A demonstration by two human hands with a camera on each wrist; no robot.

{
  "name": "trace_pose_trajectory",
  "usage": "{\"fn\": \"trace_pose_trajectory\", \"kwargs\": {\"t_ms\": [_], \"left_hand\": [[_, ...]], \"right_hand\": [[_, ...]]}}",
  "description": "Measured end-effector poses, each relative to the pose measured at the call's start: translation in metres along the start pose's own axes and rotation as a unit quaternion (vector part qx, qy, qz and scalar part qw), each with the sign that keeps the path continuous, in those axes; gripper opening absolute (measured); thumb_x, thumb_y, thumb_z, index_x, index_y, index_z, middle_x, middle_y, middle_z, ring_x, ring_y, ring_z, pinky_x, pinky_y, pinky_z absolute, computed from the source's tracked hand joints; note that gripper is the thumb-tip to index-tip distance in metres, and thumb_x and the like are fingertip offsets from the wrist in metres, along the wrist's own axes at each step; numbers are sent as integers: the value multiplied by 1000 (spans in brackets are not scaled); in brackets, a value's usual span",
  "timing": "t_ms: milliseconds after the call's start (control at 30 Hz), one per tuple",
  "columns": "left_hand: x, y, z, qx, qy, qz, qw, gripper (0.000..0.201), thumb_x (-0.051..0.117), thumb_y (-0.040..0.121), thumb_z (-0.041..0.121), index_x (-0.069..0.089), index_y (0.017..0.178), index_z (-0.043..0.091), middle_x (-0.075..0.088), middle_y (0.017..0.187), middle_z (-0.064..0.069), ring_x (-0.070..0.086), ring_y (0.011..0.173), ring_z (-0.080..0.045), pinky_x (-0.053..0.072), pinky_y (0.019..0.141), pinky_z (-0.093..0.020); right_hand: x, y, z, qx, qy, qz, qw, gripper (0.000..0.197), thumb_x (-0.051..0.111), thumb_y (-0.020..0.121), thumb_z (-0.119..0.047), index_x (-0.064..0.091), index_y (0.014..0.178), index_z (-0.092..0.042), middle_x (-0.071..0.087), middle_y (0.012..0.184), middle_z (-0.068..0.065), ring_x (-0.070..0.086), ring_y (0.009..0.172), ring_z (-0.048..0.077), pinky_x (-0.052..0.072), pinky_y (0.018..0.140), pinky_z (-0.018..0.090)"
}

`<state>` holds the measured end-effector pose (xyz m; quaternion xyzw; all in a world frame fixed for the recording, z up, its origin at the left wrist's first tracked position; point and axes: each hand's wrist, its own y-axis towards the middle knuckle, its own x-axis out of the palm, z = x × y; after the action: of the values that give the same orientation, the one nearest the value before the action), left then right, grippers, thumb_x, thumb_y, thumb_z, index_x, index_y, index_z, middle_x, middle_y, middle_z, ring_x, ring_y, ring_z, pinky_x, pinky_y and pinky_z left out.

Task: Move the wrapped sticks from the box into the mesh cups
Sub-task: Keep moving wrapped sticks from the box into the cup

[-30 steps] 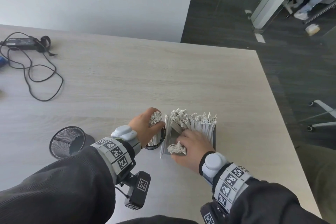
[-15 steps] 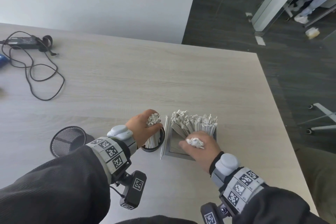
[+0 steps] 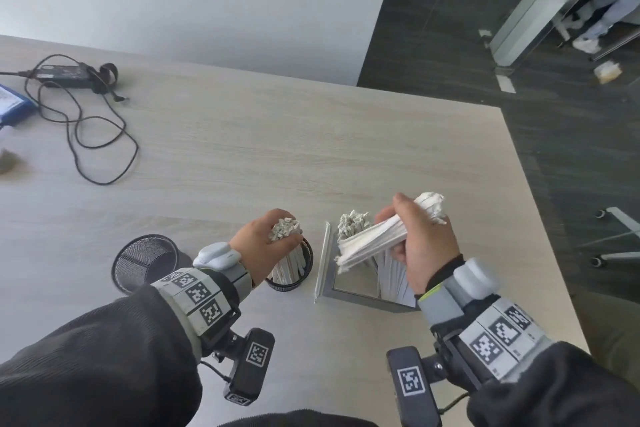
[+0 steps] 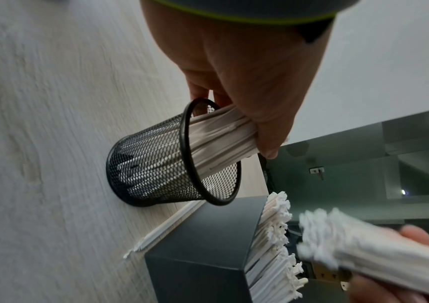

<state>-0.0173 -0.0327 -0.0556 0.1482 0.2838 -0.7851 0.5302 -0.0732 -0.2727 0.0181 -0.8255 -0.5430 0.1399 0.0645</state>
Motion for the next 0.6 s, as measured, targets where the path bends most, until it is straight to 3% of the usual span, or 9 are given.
{"fn": "trace_pose_trajectory", "kwargs": {"t_ms": [133, 267, 333, 400, 433, 500, 600], "left_hand": [[-2, -5, 3, 5, -4, 15, 1000, 18, 66, 88, 42, 61, 104, 36, 69, 83, 7, 60, 62, -10, 43, 55, -23], [-6, -10, 3, 15, -2, 30, 999, 14, 66, 88, 39, 61, 101, 37, 70, 80, 8, 61, 62, -8, 47, 58, -27], [-7, -12, 1, 19, -4, 28, 999, 16, 66, 88, 39, 60, 103, 37, 71, 81, 7, 64, 66, -11, 52, 62, -31], [-9, -14, -1, 20, -5, 30, 999, 17, 65, 88, 40, 59, 104, 37, 70, 80, 6, 65, 68, -13, 53, 64, -33], [-10, -15, -2, 22, -3, 33, 999, 16, 65, 89, 40, 59, 103, 37, 70, 79, 6, 65, 68, -14, 53, 64, -33], [-13, -16, -6, 26, 1, 35, 999, 17, 65, 89, 39, 59, 104, 36, 70, 78, 4, 66, 67, -18, 55, 64, -37], [-18, -17, -9, 20, 3, 26, 999, 20, 66, 88, 34, 60, 108, 33, 70, 80, 3, 67, 71, -19, 56, 67, -39]], "right_hand": [[39, -7, 5, 33, -43, -71, 996, 42, 59, 86, -53, 75, 72, -17, 64, 59, 12, 53, 45, 20, 47, 48, 30], [66, -10, 15, 58, -98, -83, 990, 41, 60, 88, -59, 76, 85, -21, 61, 55, 5, 60, 46, 17, 60, 55, 32], [74, -10, 24, 65, -130, -86, 986, 56, 59, 80, -72, 73, 100, -21, 63, 56, 2, 63, 48, 15, 62, 67, 41], [80, -11, 27, 59, -192, -99, 975, 84, 55, 68, -87, 66, 118, -20, 72, 77, 3, 71, 65, 18, 60, 79, 43], [81, -12, 27, 44, -222, -107, 968, 87, 56, 70, -86, 61, 124, -18, 72, 88, 4, 71, 78, 22, 57, 85, 41], [87, -15, 24, -5, -268, -138, 953, 62, 59, 83, -69, 62, 111, -14, 66, 93, -3, 65, 89, 22, 50, 87, 34], [96, -15, 27, -53, -318, -203, 925, 36, 64, 84, -59, 67, 102, -28, 64, 102, -8, 62, 98, 15, 47, 87, 32]]}}
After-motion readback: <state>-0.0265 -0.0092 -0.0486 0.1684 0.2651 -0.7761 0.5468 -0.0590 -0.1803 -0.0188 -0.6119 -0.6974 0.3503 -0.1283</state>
